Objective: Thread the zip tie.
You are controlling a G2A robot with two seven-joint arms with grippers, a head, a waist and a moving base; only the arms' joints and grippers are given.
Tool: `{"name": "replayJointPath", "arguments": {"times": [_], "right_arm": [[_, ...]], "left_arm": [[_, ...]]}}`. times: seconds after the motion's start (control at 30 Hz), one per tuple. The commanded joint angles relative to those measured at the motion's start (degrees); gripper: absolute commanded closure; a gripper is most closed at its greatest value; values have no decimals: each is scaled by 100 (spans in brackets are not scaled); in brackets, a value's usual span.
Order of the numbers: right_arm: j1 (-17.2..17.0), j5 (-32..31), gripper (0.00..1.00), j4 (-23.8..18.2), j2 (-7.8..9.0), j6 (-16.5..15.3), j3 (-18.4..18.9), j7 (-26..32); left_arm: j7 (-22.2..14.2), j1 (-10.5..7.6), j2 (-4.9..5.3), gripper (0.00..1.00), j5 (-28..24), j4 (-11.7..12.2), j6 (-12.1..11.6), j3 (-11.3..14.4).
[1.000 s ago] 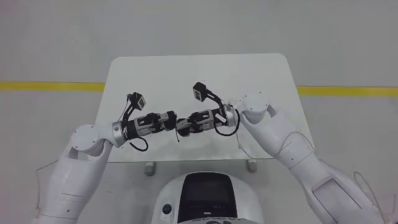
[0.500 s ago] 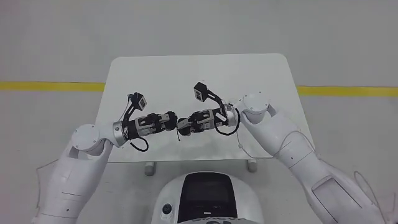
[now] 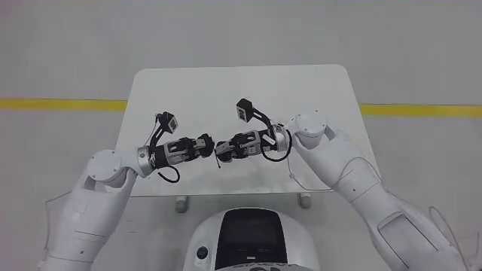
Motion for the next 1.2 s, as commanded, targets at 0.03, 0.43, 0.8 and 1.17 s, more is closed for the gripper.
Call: {"name": "replayJointPath", "arguments": {"times": [0.03, 0.43, 0.8, 1.17], "right_arm": [[-14, 19, 0, 3, 14, -9, 49, -11], [-511, 91, 0, -346, 249, -72, 764, -350], [-598, 164, 0, -488, 243, -172, 771, -473], [-821, 270, 0, -844, 45, -1195, 459, -2024]], "left_arm": [[21, -11, 11, 100, -32, 13, -15, 0], [584, 11, 30, 100, -608, 77, -150, -237], [1109, 39, 13, 100, -701, 52, -305, -309], [2629, -15, -213, 100, -1589, 271, -935, 240]]}}
